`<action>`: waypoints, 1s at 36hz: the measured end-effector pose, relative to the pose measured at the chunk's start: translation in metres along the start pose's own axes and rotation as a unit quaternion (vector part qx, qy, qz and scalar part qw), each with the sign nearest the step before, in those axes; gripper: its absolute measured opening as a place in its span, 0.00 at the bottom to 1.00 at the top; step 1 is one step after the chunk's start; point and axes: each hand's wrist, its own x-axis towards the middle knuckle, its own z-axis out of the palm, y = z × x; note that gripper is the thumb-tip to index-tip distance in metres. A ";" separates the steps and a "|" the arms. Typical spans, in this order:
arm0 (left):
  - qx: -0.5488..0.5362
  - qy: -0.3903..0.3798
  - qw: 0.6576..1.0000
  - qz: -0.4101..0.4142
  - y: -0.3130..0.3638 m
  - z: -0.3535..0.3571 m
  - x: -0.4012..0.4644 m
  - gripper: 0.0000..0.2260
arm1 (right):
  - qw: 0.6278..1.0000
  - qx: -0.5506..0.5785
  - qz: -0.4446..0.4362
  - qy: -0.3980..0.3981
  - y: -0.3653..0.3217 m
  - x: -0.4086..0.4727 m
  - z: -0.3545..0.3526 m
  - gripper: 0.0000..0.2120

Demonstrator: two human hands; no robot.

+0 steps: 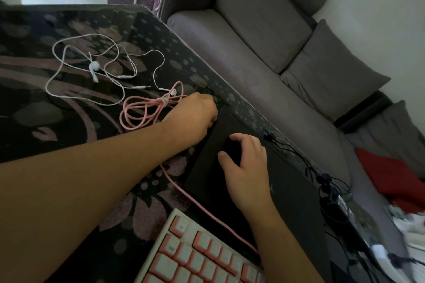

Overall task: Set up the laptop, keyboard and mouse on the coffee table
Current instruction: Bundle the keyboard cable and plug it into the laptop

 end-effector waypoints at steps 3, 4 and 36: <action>-0.016 0.019 1.000 -0.007 0.001 0.000 -0.004 0.09 | 1.000 -0.002 0.000 -0.002 0.000 0.000 -0.001 0.20; -0.019 0.034 0.999 -0.007 0.000 0.000 -0.005 0.08 | 1.000 -0.003 0.000 -0.002 0.000 0.000 -0.001 0.20; -0.071 0.146 0.967 -0.198 -0.012 -0.092 -0.130 0.14 | 0.994 0.032 0.052 -0.092 -0.008 -0.067 -0.042 0.30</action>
